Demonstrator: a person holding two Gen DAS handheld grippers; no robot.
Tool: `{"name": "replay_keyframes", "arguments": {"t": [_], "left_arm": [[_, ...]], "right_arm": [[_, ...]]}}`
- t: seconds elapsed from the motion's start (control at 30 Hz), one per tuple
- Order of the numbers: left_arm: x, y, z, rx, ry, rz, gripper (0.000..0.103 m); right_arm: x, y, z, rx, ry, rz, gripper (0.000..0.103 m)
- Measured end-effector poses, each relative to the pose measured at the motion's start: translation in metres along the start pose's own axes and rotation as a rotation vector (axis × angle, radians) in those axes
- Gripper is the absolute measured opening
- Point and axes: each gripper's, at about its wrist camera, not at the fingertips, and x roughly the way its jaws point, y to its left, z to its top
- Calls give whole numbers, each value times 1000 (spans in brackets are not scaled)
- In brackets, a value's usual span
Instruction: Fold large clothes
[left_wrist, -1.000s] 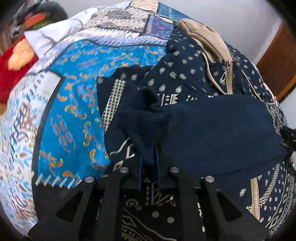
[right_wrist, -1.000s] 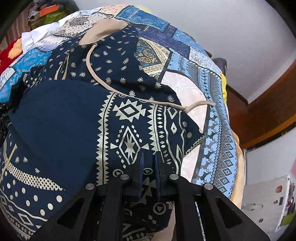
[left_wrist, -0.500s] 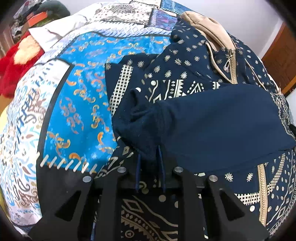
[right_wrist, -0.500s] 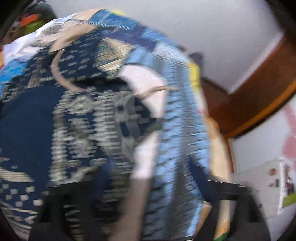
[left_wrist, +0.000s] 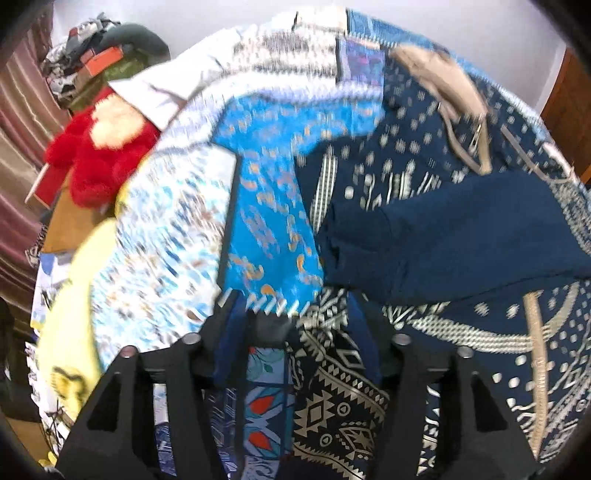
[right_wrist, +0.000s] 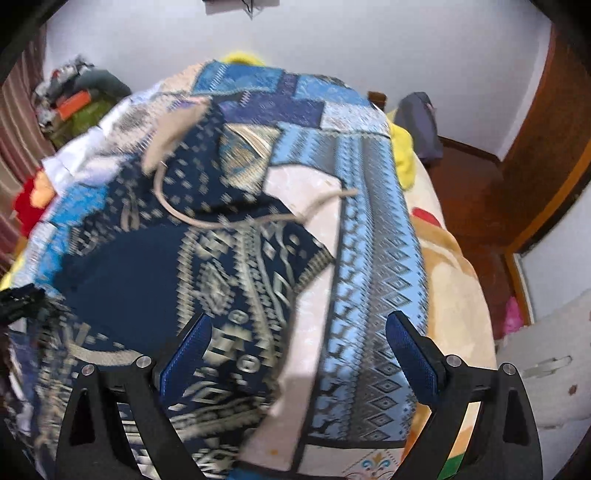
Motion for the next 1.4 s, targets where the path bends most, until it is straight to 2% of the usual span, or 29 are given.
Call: {"name": "replay_keyframes", "arguments": {"t": [0.13, 0.23, 0.27, 0.53, 0.67, 0.8, 0.93, 1.17, 1.23, 1.27, 1.3, 1.37, 1.4], "left_arm": [[-25, -7, 24, 28, -64, -19, 70], [-38, -20, 51, 47, -112, -34, 87], [-40, -25, 60, 52, -126, -40, 89], [-39, -64, 133, 113, -200, -120, 90], [-19, -80, 162, 136, -204, -108, 91], [18, -94, 190, 149, -162, -101, 91], [55, -100, 212, 112, -113, -137, 91], [121, -109, 240, 40, -41, -154, 91], [134, -110, 245, 15, -27, -167, 91], [140, -112, 247, 3, -22, -189, 91], [144, -113, 249, -11, -15, -212, 91], [150, -114, 251, -59, -19, -253, 87], [150, -116, 252, -69, -27, -268, 84]], "right_arm": [[-18, 9, 19, 11, -42, 63, 95], [-25, 18, 40, 15, -71, 105, 95], [-26, 23, 48, 12, -78, 118, 95], [-11, 58, 111, -43, -107, 143, 95], [16, 75, 143, -64, -97, 140, 95], [56, 83, 173, -26, -54, 167, 95], [102, 86, 194, 42, 10, 212, 95], [186, 95, 219, 139, 135, 288, 95], [202, 100, 224, 146, 141, 280, 95], [205, 104, 228, 145, 113, 265, 95], [206, 108, 230, 132, 86, 263, 93], [210, 117, 234, 104, 72, 290, 74], [213, 120, 235, 98, 72, 290, 71]]}}
